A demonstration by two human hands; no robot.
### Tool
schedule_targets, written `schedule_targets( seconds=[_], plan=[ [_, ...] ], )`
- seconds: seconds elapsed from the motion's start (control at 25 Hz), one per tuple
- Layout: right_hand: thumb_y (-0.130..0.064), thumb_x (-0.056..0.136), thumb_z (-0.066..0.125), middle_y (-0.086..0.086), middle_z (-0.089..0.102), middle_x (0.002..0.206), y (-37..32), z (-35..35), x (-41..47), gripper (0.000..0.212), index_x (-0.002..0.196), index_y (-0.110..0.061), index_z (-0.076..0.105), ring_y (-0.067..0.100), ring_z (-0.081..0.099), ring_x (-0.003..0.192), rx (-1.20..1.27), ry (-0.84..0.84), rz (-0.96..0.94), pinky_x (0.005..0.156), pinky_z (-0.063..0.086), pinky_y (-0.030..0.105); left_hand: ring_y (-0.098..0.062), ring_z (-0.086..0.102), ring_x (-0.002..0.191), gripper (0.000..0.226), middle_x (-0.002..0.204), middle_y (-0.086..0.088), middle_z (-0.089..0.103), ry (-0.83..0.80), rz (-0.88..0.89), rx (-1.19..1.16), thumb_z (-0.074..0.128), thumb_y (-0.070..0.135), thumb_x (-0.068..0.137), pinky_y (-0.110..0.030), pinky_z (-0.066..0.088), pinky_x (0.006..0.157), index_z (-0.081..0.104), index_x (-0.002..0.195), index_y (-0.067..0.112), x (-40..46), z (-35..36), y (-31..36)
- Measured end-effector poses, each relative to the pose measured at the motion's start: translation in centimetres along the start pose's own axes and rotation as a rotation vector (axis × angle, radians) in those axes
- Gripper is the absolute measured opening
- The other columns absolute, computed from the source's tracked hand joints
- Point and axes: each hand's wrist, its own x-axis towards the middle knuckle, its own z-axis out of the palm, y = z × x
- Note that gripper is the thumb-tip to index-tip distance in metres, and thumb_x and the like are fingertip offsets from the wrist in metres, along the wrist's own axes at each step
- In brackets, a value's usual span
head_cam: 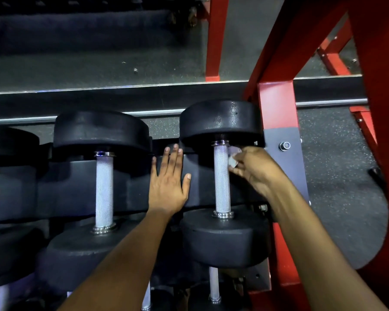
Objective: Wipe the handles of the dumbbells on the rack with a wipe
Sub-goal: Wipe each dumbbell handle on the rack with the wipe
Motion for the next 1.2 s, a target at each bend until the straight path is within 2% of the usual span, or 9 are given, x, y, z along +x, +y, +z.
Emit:
schedule_targets(
  seconds=[0.16,0.32,0.4,0.52,0.68,0.76,0.88,1.04,1.2],
  plan=[
    [0.018,0.077,0.034,0.004,0.051,0.052,3.3,-0.5,-3.5,0.038,0.059,-0.006,0.056,0.009,0.043,0.049,-0.424,-0.180,0.104,0.047,0.032,0.019,-0.024,0.016,0.148,0.066,0.160,-0.009,0.022,-0.016,-0.002,-0.006,0.032,0.037,0.093,-0.047,0.005,0.118,0.027,0.150,0.004,0.0,0.0,0.2],
    [0.008,0.088,0.043,0.012,0.052,0.074,-0.4,1.3,1.2,0.035,0.058,-0.010,0.052,0.020,0.047,0.074,-0.046,0.177,-0.079,0.068,0.038,0.034,-0.024,0.017,0.147,0.067,0.159,-0.009,0.023,-0.026,-0.002,-0.007,0.032,0.038,0.092,-0.048,0.006,0.118,0.028,0.150,0.004,0.1,-0.1,0.1],
    [-0.001,0.087,0.048,0.007,0.052,0.068,0.7,1.0,0.1,0.033,0.057,-0.010,0.054,0.016,0.045,0.071,-0.303,0.163,-0.138,0.065,0.035,0.031,-0.024,0.016,0.147,0.067,0.159,-0.009,0.023,-0.029,-0.002,-0.009,0.032,0.038,0.093,-0.047,0.005,0.118,0.028,0.150,0.004,0.1,0.0,0.1],
    [0.002,0.081,0.047,0.004,0.052,0.060,3.5,0.1,-3.6,0.028,0.058,-0.009,0.058,0.015,0.046,0.067,-0.709,-0.032,0.067,0.055,0.032,0.025,-0.024,0.015,0.148,0.067,0.160,-0.009,0.021,-0.024,0.004,-0.003,0.031,0.038,0.093,-0.046,0.003,0.119,0.027,0.150,0.004,0.0,0.0,0.1],
    [0.016,0.082,0.038,0.011,0.054,0.072,-0.2,2.0,0.8,0.028,0.065,0.005,0.057,0.018,0.049,0.073,-0.016,0.152,-0.064,0.063,0.040,0.025,-0.024,0.016,0.148,0.067,0.160,-0.008,0.022,-0.021,0.003,-0.002,0.032,0.038,0.093,-0.045,0.003,0.119,0.027,0.150,0.004,0.1,0.0,0.0],
    [0.015,0.082,0.036,0.010,0.062,0.071,1.0,1.9,0.5,0.035,0.062,-0.004,0.058,0.023,0.056,0.073,-0.030,0.110,0.004,0.070,0.046,0.030,-0.024,0.016,0.148,0.067,0.160,-0.008,0.022,-0.024,0.001,-0.006,0.031,0.038,0.093,-0.046,0.003,0.119,0.027,0.151,0.004,0.1,0.0,0.0],
    [0.016,0.081,0.030,0.012,0.068,0.072,3.3,0.8,-2.0,0.036,0.070,0.000,0.061,0.023,0.063,0.067,-0.261,-0.171,0.263,0.062,0.053,0.029,-0.024,0.016,0.147,0.066,0.159,-0.009,0.023,-0.019,0.004,-0.002,0.031,0.038,0.093,-0.046,0.003,0.119,0.028,0.150,0.004,0.1,0.0,0.0],
    [0.018,0.068,0.025,0.031,0.062,0.099,-1.9,1.5,2.0,0.035,0.071,-0.005,0.052,0.029,0.058,0.075,0.263,-0.038,0.175,0.065,0.048,0.026,-0.025,0.017,0.147,0.066,0.159,-0.010,0.025,-0.018,0.008,0.003,0.032,0.037,0.093,-0.046,0.003,0.119,0.028,0.150,0.003,0.1,0.0,-0.1],
    [0.013,0.081,0.037,0.009,0.059,0.067,3.2,0.0,-2.4,0.033,0.066,-0.003,0.062,0.017,0.053,0.065,-0.305,-0.111,0.143,0.063,0.044,0.029,-0.025,0.016,0.147,0.066,0.159,-0.010,0.024,-0.016,0.008,0.006,0.032,0.038,0.093,-0.045,0.000,0.119,0.028,0.150,0.003,0.0,0.0,0.0]
  ],
)
